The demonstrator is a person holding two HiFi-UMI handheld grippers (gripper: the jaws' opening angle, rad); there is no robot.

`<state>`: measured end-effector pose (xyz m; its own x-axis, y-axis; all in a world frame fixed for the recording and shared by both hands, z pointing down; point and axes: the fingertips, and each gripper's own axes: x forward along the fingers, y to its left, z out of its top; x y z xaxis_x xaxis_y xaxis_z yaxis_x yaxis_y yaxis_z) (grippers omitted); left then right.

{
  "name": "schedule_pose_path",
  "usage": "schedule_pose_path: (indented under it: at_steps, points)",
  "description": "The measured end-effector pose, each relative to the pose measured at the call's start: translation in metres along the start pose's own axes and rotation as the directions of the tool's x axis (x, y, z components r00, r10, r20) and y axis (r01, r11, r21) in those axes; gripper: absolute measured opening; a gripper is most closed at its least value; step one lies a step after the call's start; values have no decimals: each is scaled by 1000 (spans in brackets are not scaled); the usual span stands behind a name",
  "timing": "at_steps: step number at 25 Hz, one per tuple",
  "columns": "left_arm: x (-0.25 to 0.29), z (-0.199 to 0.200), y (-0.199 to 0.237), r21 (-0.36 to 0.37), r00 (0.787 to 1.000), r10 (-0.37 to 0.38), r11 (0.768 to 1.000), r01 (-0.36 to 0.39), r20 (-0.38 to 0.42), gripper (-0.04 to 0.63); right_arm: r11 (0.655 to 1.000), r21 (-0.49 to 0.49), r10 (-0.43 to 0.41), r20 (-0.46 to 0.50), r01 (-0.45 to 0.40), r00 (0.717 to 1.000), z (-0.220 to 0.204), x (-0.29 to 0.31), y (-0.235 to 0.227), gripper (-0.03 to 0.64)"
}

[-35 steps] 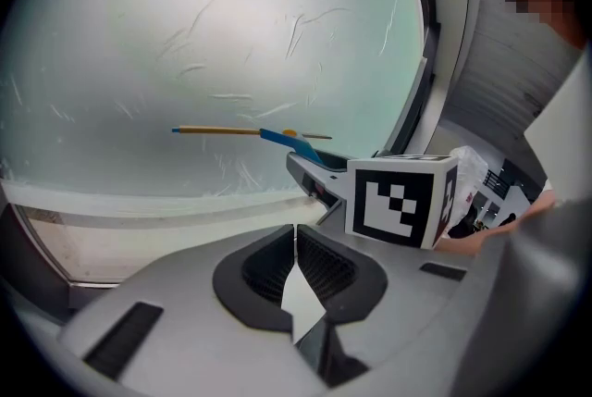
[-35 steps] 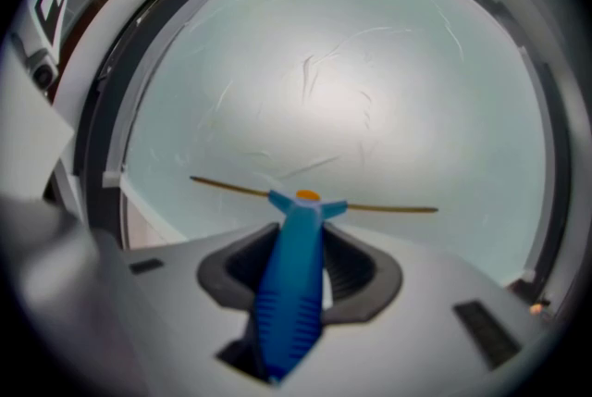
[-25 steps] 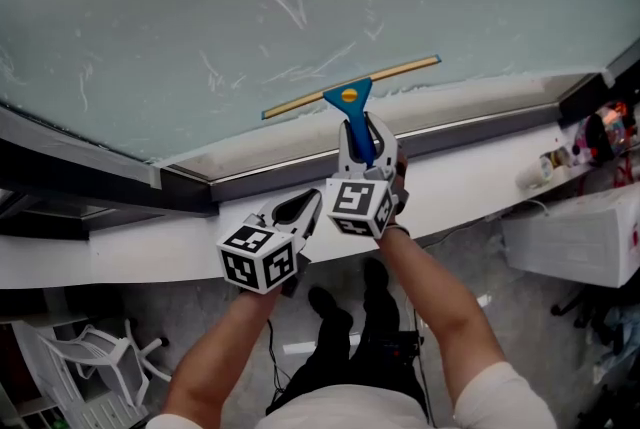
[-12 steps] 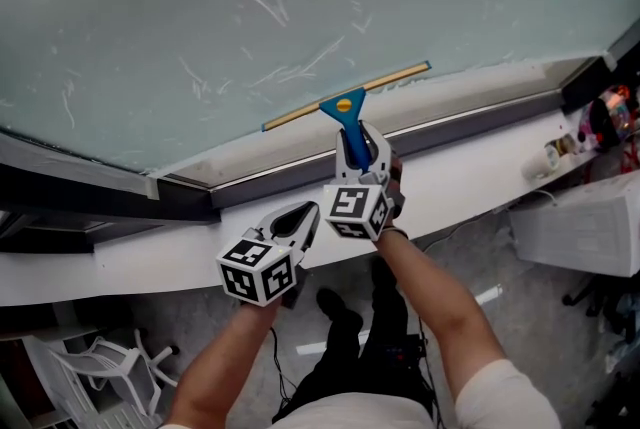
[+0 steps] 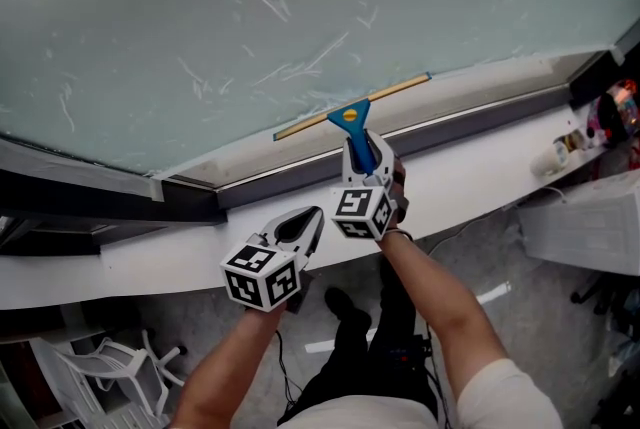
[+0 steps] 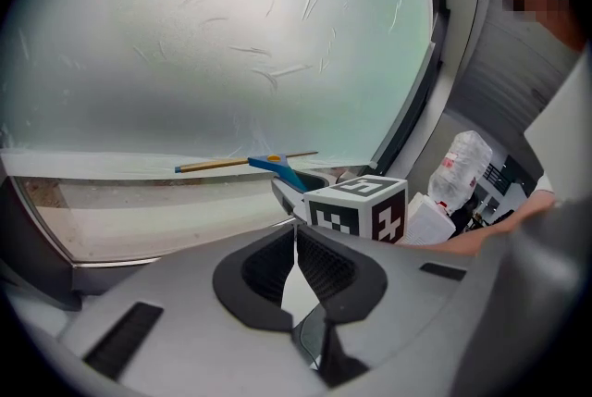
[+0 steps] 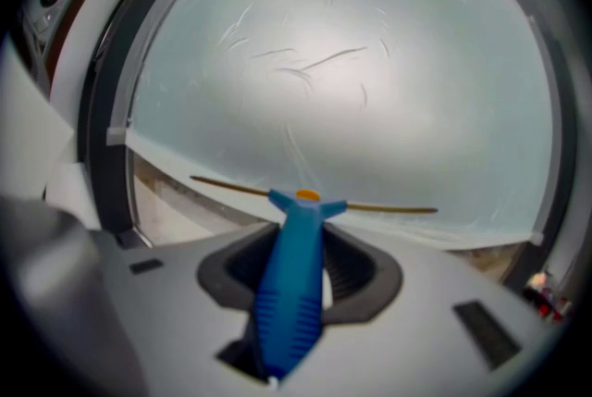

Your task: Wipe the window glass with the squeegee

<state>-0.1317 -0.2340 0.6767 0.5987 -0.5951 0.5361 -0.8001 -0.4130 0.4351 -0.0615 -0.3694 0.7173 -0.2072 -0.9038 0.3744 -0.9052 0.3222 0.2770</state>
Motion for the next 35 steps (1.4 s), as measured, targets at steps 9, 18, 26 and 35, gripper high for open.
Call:
schedule_pose_path:
  at_steps: [9, 18, 26, 35]
  points:
    - [0, -5, 4, -5, 1000, 4, 1000, -4, -7, 34, 1000, 27, 11, -14, -10, 1000, -9, 5, 2, 155]
    - [2, 2, 1, -14, 1000, 0, 1000, 0, 10, 34, 998, 15, 60, -70, -59, 996, -24, -3, 5, 155]
    - [4, 4, -5, -30, 1000, 5, 1000, -4, 23, 34, 996, 34, 87, -136, -83, 987, -43, -18, 1, 155]
    - [3, 17, -36, -72, 997, -11, 997, 16, 76, 34, 993, 45, 115, -177, -109, 977, -39, -57, -29, 155]
